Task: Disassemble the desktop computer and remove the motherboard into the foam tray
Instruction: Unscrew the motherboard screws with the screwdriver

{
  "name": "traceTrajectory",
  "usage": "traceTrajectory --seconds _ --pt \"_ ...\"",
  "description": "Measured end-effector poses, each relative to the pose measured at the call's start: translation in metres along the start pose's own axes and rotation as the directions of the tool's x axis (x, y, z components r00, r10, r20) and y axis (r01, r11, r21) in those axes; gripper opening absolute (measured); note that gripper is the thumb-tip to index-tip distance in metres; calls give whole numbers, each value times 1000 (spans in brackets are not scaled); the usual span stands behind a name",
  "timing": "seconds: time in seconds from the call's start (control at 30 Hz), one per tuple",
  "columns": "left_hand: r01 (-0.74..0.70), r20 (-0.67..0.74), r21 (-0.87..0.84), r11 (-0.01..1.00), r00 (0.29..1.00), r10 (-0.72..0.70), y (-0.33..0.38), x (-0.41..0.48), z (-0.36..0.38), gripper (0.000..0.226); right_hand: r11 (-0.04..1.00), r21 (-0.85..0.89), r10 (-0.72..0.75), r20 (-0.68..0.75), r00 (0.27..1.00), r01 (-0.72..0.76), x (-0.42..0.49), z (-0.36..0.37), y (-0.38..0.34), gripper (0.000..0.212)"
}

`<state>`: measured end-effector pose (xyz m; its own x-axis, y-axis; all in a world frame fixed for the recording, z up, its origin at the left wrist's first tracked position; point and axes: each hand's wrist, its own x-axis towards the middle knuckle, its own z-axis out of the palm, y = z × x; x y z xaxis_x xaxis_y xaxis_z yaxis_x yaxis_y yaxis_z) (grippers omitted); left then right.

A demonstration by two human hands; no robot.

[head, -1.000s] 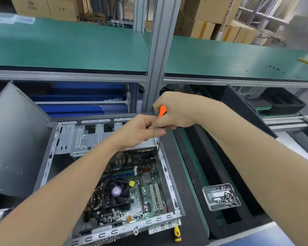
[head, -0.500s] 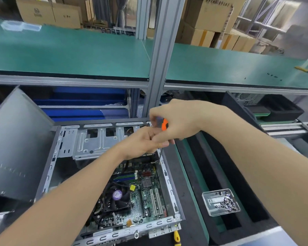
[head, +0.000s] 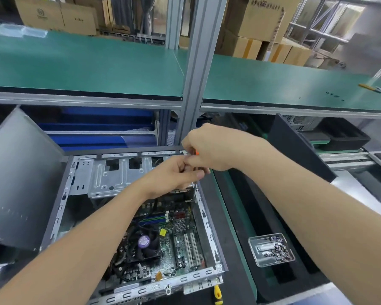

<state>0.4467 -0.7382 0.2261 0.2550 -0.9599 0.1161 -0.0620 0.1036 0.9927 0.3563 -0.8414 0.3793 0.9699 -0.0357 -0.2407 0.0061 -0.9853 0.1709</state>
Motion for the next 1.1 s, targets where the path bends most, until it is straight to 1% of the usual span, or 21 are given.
traceTrajectory --seconds 0.07,0.17,0.2,0.23,0.27,0.3,0.37,0.47,0.5,0.53,0.57,0.6,0.63,0.67,0.7,0.73,0.77,0.83,0.9,1.0,1.1 --pt "-21 -2 -26 999 1000 21 0 0 0 11 998 -33 -54 87 995 57 -3 -9 6 7" --pt "-4 7 -11 1000 1000 4 1 0 0 8 993 -47 -94 203 975 106 -2 -16 8 11" --pt "22 5 -2 1000 1000 -22 1 0 1 20 988 -67 -122 227 966 140 0 -16 8 14" --pt "60 -5 11 998 998 -60 1 1 2 39 979 -100 -147 250 957 177 1 -16 8 17" --pt "79 -13 19 997 997 -79 1 2 2 50 970 -131 -162 270 949 203 1 -15 8 21" --pt "75 -11 29 997 997 -75 0 2 4 49 967 -145 -165 280 946 212 1 -14 8 23" --pt "50 -6 17 999 999 -50 0 1 8 36 968 -141 -166 268 949 209 0 -11 8 22" --pt "43 -28 -21 999 999 -43 0 0 13 44 985 -36 -160 212 964 171 -5 -9 10 20" --pt "35 -30 -12 999 999 -35 0 0 14 41 989 32 -150 185 971 147 -8 -10 10 22" --pt "12 -20 4 1000 1000 -12 -1 0 14 30 990 87 -117 127 985 107 -11 -9 10 30" --pt "-15 3 18 1000 1000 15 0 -1 13 20 992 119 -41 33 999 37 -13 -8 8 42" --pt "-37 16 19 999 999 37 0 -1 13 17 990 120 82 -81 993 -72 -13 -4 5 56" --pt "-52 22 11 999 998 51 0 -2 13 19 971 95 232 -175 957 -218 -11 -1 -2 68" --pt "-62 20 7 998 998 62 -1 -3 14 25 931 57 363 -216 906 -359 -8 3 -11 76" --pt "-63 11 9 998 998 63 -1 -3 13 30 889 21 452 -206 868 -458 -4 7 -19 81" --pt "-53 0 18 998 999 53 -2 -4 13 34 860 10 504 -176 845 -511 0 13 -26 78" --pt "-47 -8 20 999 999 47 -2 -4 12 37 855 28 516 -163 841 -519 3 18 -30 67" --pt "-52 3 4 999 999 52 -3 -4 11 39 875 77 482 -203 852 -477 8 24 -31 38" --pt "-57 7 -11 998 998 57 -3 -3 10 36 897 77 441 -251 862 -436 8 26 -27 19" --pt "-43 -35 -30 999 999 42 -5 -2 9 30 934 62 356 -245 902 -351 7 25 -20 9" --pt "-44 -38 -65 997 998 41 -8 -1 4 20 971 16 238 -160 958 -239 4 17 -8 16"
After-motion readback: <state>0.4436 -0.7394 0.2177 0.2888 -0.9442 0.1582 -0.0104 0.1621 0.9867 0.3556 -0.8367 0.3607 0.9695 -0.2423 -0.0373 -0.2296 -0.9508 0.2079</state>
